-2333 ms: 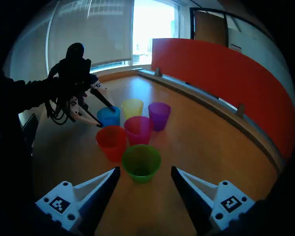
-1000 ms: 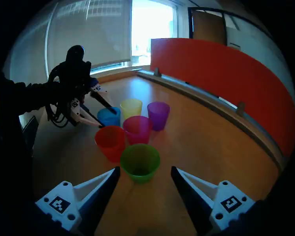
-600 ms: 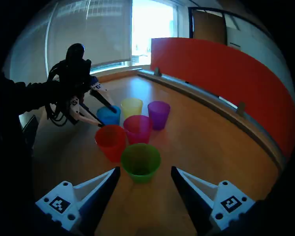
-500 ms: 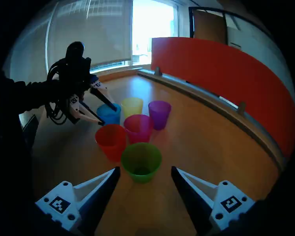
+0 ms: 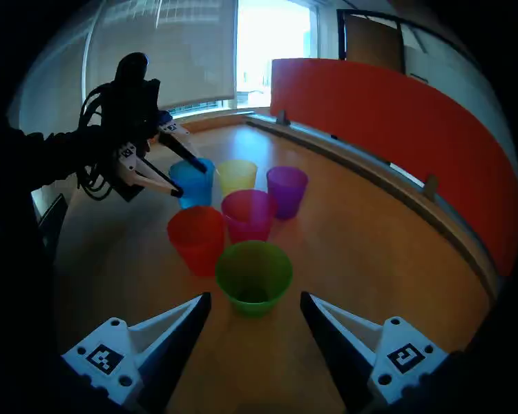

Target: Pour water

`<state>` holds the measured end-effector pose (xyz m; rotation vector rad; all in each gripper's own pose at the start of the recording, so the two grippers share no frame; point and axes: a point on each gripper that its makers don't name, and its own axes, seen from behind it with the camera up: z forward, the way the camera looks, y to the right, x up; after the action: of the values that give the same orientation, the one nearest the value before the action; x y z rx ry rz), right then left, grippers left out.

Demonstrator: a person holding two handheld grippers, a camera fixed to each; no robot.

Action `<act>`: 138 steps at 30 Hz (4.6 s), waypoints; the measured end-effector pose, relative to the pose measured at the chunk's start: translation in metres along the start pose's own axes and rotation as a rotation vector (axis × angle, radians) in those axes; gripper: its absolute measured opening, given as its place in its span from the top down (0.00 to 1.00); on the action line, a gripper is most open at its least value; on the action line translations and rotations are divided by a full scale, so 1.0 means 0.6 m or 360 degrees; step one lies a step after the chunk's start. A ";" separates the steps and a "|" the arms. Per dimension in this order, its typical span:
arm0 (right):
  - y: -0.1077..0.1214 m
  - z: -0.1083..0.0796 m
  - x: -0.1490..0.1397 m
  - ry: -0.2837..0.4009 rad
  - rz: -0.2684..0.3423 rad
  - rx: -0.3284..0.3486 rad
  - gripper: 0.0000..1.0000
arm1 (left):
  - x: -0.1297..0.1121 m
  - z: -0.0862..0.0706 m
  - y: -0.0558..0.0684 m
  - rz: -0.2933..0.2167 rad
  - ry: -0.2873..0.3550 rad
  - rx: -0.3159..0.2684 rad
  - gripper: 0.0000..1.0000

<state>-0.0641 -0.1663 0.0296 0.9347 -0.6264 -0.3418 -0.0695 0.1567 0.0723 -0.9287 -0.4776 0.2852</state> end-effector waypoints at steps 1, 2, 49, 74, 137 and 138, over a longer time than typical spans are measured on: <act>0.000 0.003 0.000 0.0000 0.0000 0.0001 0.00 | 0.001 -0.001 0.000 0.0004 0.0001 0.0003 0.15; -0.001 0.005 0.000 0.0000 0.0000 0.0002 0.00 | 0.002 -0.003 0.000 0.0008 0.0001 0.0006 0.15; -0.008 0.085 0.004 0.0029 -0.0049 0.0015 0.01 | 0.014 -0.037 0.002 0.0053 0.0028 0.0041 0.15; -0.002 0.056 0.035 0.0107 -0.0019 -0.0032 0.10 | 0.027 -0.049 0.009 0.0030 0.0072 0.0071 0.15; -0.091 -0.103 0.222 0.0670 -0.0035 -0.0109 0.09 | 0.163 -0.168 0.072 -0.0054 0.0481 0.0222 0.15; -0.092 -0.103 0.223 0.0678 -0.0034 -0.0108 0.09 | 0.164 -0.169 0.072 -0.0055 0.0485 0.0222 0.15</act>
<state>0.0784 -0.2285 0.0035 0.9140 -0.2136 -0.1725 0.0657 0.1536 0.0119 -0.8095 -0.1902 0.1396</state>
